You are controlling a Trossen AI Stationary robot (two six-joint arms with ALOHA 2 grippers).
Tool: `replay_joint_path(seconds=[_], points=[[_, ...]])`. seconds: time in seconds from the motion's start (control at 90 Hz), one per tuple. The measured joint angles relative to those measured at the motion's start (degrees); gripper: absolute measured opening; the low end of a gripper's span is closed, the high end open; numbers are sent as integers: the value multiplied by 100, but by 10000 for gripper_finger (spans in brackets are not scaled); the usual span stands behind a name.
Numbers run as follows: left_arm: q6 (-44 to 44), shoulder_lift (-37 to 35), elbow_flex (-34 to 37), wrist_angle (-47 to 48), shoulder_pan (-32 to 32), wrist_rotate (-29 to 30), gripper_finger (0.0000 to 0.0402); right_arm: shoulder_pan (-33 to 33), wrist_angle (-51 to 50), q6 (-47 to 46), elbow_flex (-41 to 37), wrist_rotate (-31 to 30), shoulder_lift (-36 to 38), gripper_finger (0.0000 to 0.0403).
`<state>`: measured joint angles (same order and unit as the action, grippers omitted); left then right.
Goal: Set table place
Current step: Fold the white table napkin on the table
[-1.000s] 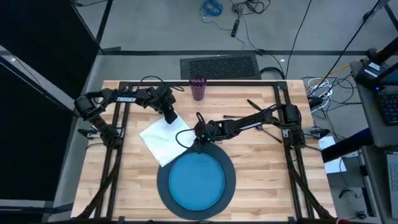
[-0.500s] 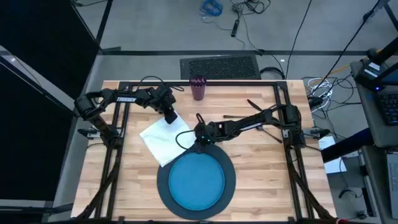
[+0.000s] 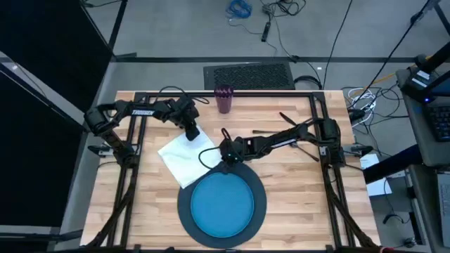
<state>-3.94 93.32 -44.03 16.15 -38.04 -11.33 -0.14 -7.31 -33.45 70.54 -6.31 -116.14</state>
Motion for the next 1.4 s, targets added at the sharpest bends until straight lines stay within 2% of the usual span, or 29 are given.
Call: replay_joint_path(seconds=[0.056, 0.178, 0.589, 0.8, 1.144, 1.4], points=[[4, 0, 0, -127, 0, 79, 11, -10, 20, 5, 0, -4, 0, 5], [6, 0, 0, -294, 4, 131, 2, -31, 100, 49, 0, -13, -2, 2], [-103, -8, 0, -536, 20, 214, 0, -208, 263, 414, 2, -11, 63, 0], [-246, -424, -11, -865, 20, 216, 0, -339, 176, 536, 2, 32, 99, 0], [-252, -909, -94, -327, 31, 170, 0, -350, 150, 899, 2, 11, 914, 0], [-301, -905, -92, -94, 46, 241, 0, -222, 172, 962, 7, 48, 1003, 0]])
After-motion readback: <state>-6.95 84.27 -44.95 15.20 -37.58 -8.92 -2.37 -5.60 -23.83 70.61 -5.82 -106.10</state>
